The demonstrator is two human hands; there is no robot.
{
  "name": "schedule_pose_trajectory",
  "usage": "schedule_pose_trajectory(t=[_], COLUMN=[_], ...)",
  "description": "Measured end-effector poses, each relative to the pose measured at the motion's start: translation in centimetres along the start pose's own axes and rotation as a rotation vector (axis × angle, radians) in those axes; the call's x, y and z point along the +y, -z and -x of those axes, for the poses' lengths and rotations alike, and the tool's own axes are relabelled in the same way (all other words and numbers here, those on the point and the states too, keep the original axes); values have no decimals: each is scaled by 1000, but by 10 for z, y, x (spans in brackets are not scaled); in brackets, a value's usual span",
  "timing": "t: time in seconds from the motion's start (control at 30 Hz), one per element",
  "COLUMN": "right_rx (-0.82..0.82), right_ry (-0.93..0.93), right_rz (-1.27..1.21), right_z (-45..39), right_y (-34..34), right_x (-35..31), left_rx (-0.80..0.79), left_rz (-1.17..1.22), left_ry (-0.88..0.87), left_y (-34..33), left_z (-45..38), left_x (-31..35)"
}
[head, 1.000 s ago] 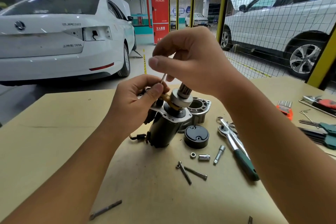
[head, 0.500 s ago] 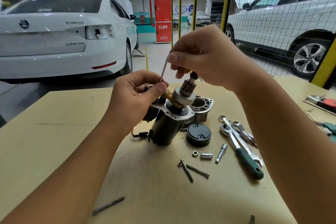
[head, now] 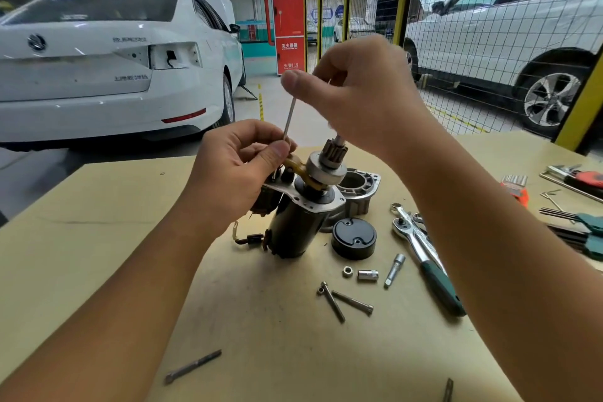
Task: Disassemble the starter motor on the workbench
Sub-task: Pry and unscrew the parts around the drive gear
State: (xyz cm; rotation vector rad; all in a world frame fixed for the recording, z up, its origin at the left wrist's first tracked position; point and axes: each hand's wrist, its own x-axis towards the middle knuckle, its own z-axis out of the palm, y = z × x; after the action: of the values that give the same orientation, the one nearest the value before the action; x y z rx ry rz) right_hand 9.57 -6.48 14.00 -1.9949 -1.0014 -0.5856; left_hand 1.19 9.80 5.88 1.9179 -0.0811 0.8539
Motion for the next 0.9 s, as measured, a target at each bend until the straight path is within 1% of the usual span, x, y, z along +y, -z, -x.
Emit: schedule_pose_trajectory(t=[0.07,0.17,0.3,0.43,0.6,0.7,0.8,0.9], right_rx=[51,66,82,-29,-205,-245,-267,-272], right_ry=[-19,-40,1,114,175,220,205,186], right_rz=[65,84,82,-71,-280,-329,-442,-461], right_z=[1,4,6,7,2,2,2,0], right_y=[-2,-4,-5,-3,4,6,8,9], right_x=[-4,-8,-10,-10,3,5,8,11], left_rx=[-1,0,14,-11,-40,-50,-39,-32], left_rz=[-22,-79,-128,-110,-102,-122,-104,-61], left_ry=[-8,-27,-40,-3,16,-11,-21,-1], left_y=[0,0,-1,-5,-3,-3,-5,-6], left_z=[0,1,1,1,0,1,2,1], left_x=[0,2,4,5,5,6,6,5])
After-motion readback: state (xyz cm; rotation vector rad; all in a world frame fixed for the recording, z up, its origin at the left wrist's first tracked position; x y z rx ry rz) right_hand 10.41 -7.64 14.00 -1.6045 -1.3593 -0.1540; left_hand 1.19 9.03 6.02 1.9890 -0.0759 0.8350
